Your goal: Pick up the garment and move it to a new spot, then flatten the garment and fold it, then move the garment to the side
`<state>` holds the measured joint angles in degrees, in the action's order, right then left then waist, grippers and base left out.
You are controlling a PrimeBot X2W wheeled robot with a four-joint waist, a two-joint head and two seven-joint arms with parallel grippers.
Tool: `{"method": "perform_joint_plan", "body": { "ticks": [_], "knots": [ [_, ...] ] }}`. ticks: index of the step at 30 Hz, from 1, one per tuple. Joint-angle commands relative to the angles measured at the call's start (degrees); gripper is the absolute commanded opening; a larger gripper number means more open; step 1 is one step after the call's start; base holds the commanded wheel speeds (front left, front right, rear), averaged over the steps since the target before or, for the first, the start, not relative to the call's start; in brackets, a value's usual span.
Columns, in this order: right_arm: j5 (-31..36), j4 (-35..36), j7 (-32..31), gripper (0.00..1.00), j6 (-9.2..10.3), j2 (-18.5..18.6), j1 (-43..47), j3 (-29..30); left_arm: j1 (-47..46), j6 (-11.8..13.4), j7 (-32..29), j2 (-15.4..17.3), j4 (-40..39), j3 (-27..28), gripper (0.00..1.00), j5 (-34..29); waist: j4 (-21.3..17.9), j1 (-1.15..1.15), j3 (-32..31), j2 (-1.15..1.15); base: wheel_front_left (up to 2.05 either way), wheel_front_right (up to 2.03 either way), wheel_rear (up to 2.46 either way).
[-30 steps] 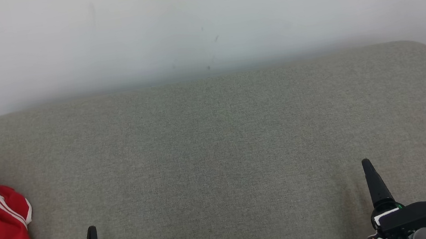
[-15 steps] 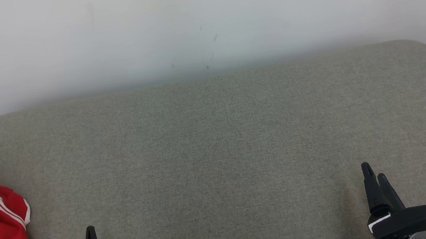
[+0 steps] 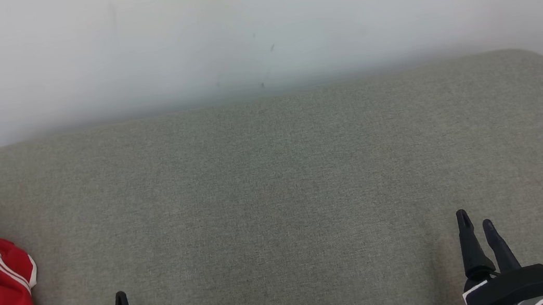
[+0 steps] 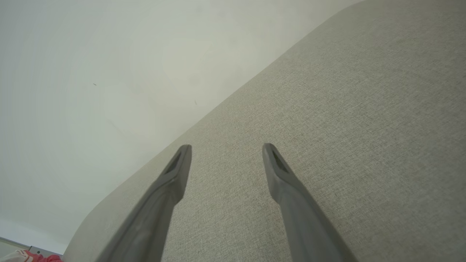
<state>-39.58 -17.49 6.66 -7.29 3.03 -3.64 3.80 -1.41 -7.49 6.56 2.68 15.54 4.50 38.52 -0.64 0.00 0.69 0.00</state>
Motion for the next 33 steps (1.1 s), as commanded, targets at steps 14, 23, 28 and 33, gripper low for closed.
{"method": "perform_joint_plan", "body": {
  "ticks": [14,23,28,33],
  "knots": [
    [10.84,0.28,2.8,1.0,-0.25,-0.08,-0.14,0.2,0.75,0.01,2.9,0.2,-0.32,0.25,1.0,-10.86,-0.13,0.0,0.28,0.0,0.0,0.0,0.0],
    [14.93,-0.1,3.93,1.0,-0.27,-0.14,-0.01,1.07,0.96,0.01,4.03,0.21,-0.46,0.36,1.0,-14.98,-0.09,0.0,0.65,0.0,0.0,0.0,0.0],
    [17.67,-0.1,4.59,1.0,-0.27,-0.15,-0.05,0.89,1.16,0.02,4.66,0.22,-0.67,0.31,1.0,-17.72,-0.16,0.0,0.83,0.0,0.0,0.0,0.0],
    [20.21,-0.51,5.22,1.0,-0.25,-0.15,0.12,0.66,1.07,0.02,5.3,0.23,-0.61,0.27,1.0,-20.09,-0.15,0.0,0.86,0.0,0.0,0.0,0.0]
  ]
}}
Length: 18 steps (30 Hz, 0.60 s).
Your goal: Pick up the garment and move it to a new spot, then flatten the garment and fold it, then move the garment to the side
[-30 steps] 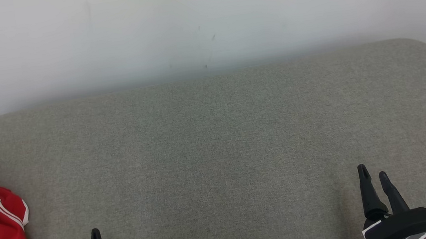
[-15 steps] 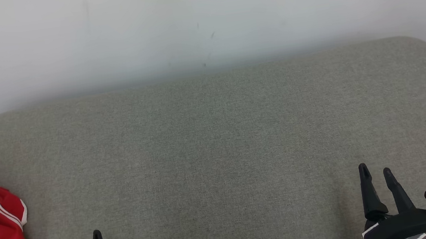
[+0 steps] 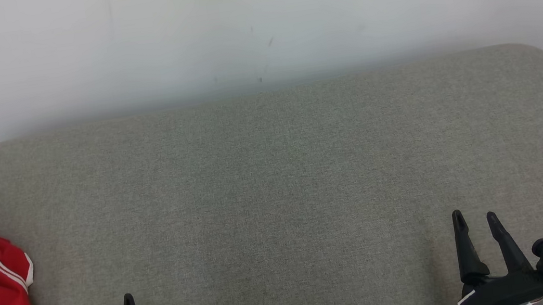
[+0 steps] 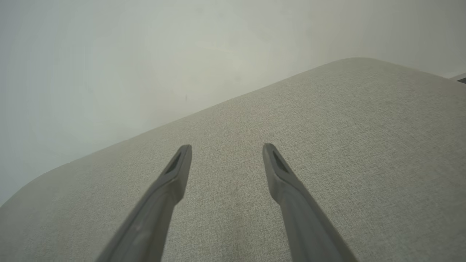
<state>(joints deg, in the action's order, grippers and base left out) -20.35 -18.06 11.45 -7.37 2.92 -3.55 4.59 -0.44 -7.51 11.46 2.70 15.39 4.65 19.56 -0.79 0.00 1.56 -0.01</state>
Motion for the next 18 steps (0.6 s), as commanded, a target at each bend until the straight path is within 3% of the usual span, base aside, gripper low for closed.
{"method": "perform_joint_plan", "body": {
  "ticks": [1,18],
  "knots": [
    [1.54,0.01,0.53,1.0,-0.17,-0.04,0.11,-0.13,0.09,0.04,0.54,0.2,-0.46,0.1,1.0,-1.63,0.02,0.0,0.0,0.01,0.0,0.0,0.0],
    [9.71,-1.1,2.45,1.0,-0.2,-0.03,0.28,-0.27,0.91,0.04,2.47,0.26,-0.27,0.41,1.0,-9.34,-0.11,0.0,0.3,0.01,0.0,0.0,0.0]
  ]
}}
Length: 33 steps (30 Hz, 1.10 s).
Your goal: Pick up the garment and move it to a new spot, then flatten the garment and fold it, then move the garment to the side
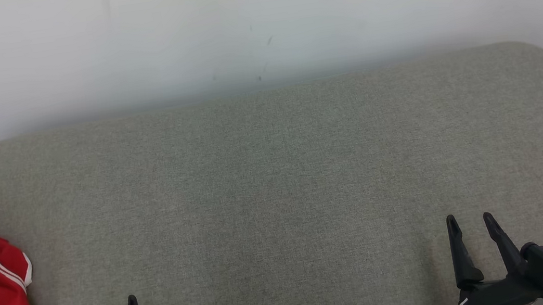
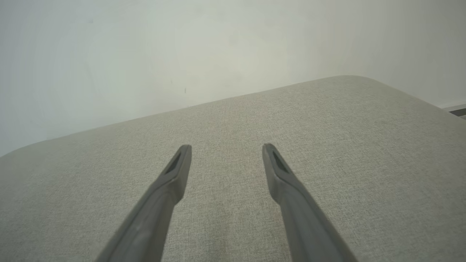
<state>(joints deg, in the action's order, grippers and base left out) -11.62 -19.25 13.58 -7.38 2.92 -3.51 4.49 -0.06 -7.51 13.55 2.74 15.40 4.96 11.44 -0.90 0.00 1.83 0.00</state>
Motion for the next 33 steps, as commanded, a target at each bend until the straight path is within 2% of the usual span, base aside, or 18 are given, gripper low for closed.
{"method": "perform_joint_plan", "body": {
  "ticks": [1,14,25,33],
  "knots": [
    [1.36,0.06,0.45,1.0,-0.19,-0.03,0.21,-0.19,0.57,0.04,0.5,0.21,-0.32,0.09,1.0,-1.47,-0.02,0.0,0.06,0.0,0.0,0.0,0.0],
    [5.96,-0.6,1.76,1.0,-0.2,-0.03,0.64,-0.08,1.25,0.05,1.71,0.25,0.17,0.05,1.0,-5.91,-0.07,0.0,0.31,0.0,0.0,0.0,0.0],
    [5.83,-0.74,1.6,1.0,-0.2,-0.03,0.71,-0.23,1.2,0.05,1.69,0.24,0.43,0.17,1.0,-5.41,0.24,0.0,-0.05,0.0,0.0,0.0,0.0],
    [6.0,-0.74,1.59,1.0,-0.21,-0.04,1.35,-0.77,1.13,0.17,1.69,0.22,0.69,0.2,1.0,-5.16,2.8,0.0,-0.37,0.0,0.0,0.0,0.0]
  ]
}}
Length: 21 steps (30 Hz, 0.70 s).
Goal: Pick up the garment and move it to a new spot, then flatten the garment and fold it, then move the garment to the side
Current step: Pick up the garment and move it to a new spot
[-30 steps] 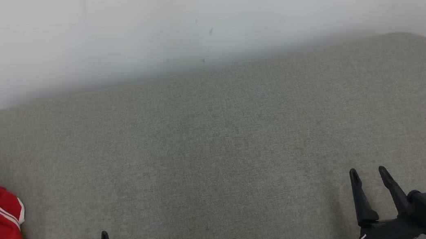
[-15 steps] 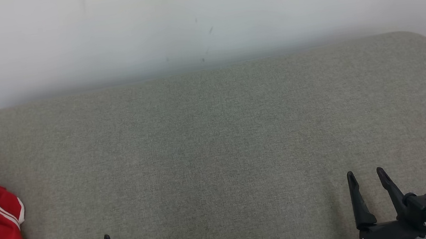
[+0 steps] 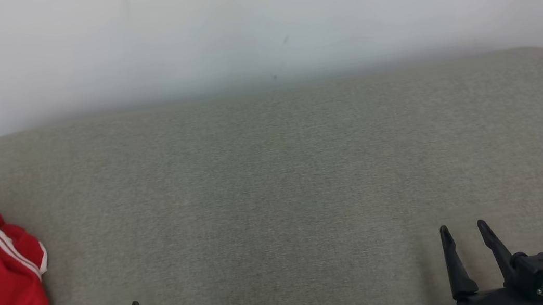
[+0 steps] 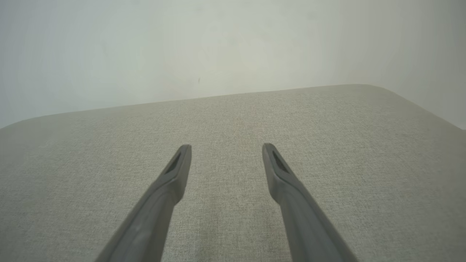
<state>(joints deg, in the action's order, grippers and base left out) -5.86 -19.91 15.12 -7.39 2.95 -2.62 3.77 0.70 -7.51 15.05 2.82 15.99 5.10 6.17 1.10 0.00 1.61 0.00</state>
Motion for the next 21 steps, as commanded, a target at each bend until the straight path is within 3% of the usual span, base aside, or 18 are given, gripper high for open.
{"method": "perform_joint_plan", "body": {
  "ticks": [1,21],
  "knots": [
    [0.3,-0.26,0.05,1.0,-0.2,-0.08,0.43,-0.31,0.4,0.23,0.2,0.14,0.12,0.18,1.0,0.3,1.46,0.0,-0.17,0.0,0.0,0.0,0.0],
    [-1.2,-1.0,0.04,1.0,-0.19,-0.08,-0.15,-7.05,2.04,0.32,0.2,0.11,1.1,3.39,1.0,-0.45,22.21,0.0,-0.5,0.0,0.0,0.0,0.0]
  ]
}}
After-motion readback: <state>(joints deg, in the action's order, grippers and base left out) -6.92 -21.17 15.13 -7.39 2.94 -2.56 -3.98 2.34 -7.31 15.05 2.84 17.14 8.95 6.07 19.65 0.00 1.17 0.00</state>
